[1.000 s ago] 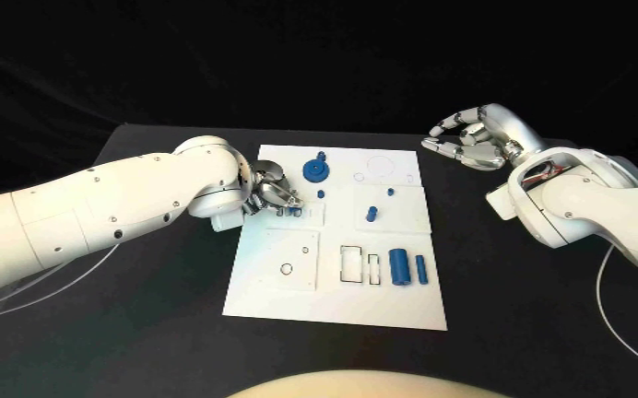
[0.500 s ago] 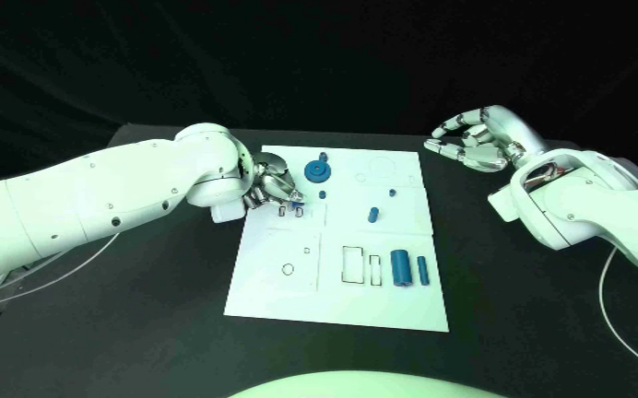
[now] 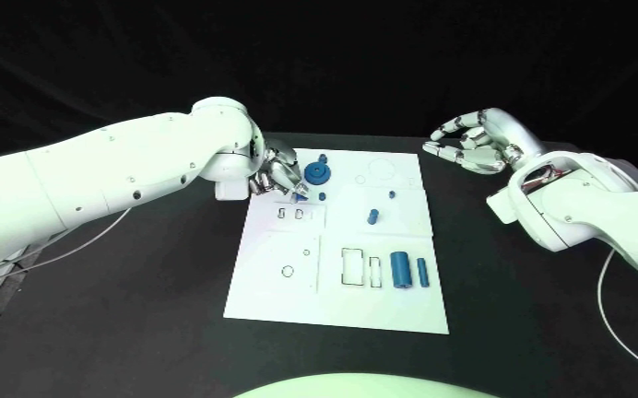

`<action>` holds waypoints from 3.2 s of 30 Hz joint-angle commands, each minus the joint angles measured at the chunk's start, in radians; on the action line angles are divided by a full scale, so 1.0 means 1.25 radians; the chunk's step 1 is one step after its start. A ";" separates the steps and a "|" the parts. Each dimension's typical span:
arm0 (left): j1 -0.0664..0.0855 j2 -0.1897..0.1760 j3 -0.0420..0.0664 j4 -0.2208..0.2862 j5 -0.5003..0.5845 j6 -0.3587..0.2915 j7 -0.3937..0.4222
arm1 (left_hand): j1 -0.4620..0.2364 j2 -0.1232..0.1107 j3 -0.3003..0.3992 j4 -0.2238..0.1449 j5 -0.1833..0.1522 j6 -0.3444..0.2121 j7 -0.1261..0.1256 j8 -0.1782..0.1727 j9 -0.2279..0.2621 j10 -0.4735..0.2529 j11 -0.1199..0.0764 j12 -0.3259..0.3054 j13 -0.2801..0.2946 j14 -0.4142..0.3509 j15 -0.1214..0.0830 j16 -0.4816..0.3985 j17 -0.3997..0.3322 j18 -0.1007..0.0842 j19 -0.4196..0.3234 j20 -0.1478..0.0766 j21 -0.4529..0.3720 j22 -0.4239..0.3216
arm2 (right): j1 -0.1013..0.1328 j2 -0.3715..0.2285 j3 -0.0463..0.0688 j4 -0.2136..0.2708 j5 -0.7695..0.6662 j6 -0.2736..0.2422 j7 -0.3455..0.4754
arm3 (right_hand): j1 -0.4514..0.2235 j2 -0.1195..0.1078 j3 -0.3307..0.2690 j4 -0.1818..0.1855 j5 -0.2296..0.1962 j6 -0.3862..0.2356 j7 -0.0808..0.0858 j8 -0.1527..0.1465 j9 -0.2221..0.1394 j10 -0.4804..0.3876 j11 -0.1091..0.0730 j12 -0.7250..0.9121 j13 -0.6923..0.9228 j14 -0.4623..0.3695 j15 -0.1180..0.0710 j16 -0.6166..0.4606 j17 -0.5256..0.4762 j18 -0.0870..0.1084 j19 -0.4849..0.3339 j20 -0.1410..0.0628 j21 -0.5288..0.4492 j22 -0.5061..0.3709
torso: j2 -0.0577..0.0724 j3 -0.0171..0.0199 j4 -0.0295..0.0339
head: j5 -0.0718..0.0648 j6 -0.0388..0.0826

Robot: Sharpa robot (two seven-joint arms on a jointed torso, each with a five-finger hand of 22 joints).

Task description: Assemble the parts on the task board

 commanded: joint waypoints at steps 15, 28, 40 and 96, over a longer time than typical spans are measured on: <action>0.019 0.077 -0.015 -0.091 0.004 0.159 -0.020 | 0.004 0.020 0.152 -0.185 -0.001 0.018 0.003 -0.027 -0.015 0.027 0.002 0.015 0.021 0.081 0.007 0.006 0.199 0.000 -0.006 0.003 -0.006 -0.004 | -0.001 0.006 -0.002 0.000 -0.009 0.011 -0.002 | -0.004 -0.001 -0.005 0.001 0.008 -0.004 -0.002 0.006 0.002 0.025 -0.004 -0.002 0.145 0.071 -0.006 -0.003 0.140 0.012 0.051 -0.007 -0.002 0.167 | -0.001 0.0001 0.0010 | 0.006 0.004; 0.019 0.102 -0.033 -0.117 0.003 0.145 -0.023 | -0.017 0.026 0.140 -0.192 0.018 0.041 -0.001 -0.039 -0.021 0.049 -0.001 0.036 0.052 0.083 0.005 0.009 0.204 -0.003 0.001 0.002 0.002 0.011 | -0.001 0.006 -0.002 0.000 -0.009 0.010 -0.002 | -0.004 -0.001 -0.005 0.001 0.009 -0.004 -0.002 0.007 0.002 0.025 -0.004 -0.002 0.145 0.071 -0.006 -0.003 0.139 0.012 0.051 -0.007 -0.003 0.167 | 0.002 -0.0009 0.0004 | 0.003 0.000; 0.017 0.108 -0.041 -0.126 -0.008 0.148 -0.026 | -0.027 0.034 0.125 -0.186 0.007 0.047 -0.002 -0.043 -0.021 0.053 -0.002 0.038 0.056 0.083 0.004 0.010 0.206 -0.003 0.001 0.002 0.003 0.013 | -0.002 0.007 -0.002 -0.001 -0.009 0.011 -0.001 | -0.004 -0.001 -0.005 0.001 0.009 -0.004 -0.002 0.007 0.002 0.025 -0.004 -0.002 0.145 0.071 -0.006 -0.003 0.139 0.012 0.051 -0.007 -0.003 0.167 | 0.001 -0.0010 0.0008 | 0.001 -0.002; 0.009 0.089 -0.072 -0.107 -0.030 0.135 -0.027 | -0.053 0.065 0.075 -0.159 -0.019 0.070 -0.008 -0.056 -0.025 0.072 -0.005 0.058 0.092 0.085 0.002 0.012 0.211 -0.005 0.005 -0.001 0.006 0.021 | -0.005 0.006 -0.002 -0.001 -0.009 0.011 0.001 | -0.002 -0.001 -0.005 0.000 0.010 -0.005 -0.003 0.009 0.003 0.026 -0.005 -0.001 0.145 0.071 -0.006 -0.003 0.140 0.012 0.051 -0.007 -0.004 0.166 | 0.001 -0.0002 0.0011 | 0.002 -0.008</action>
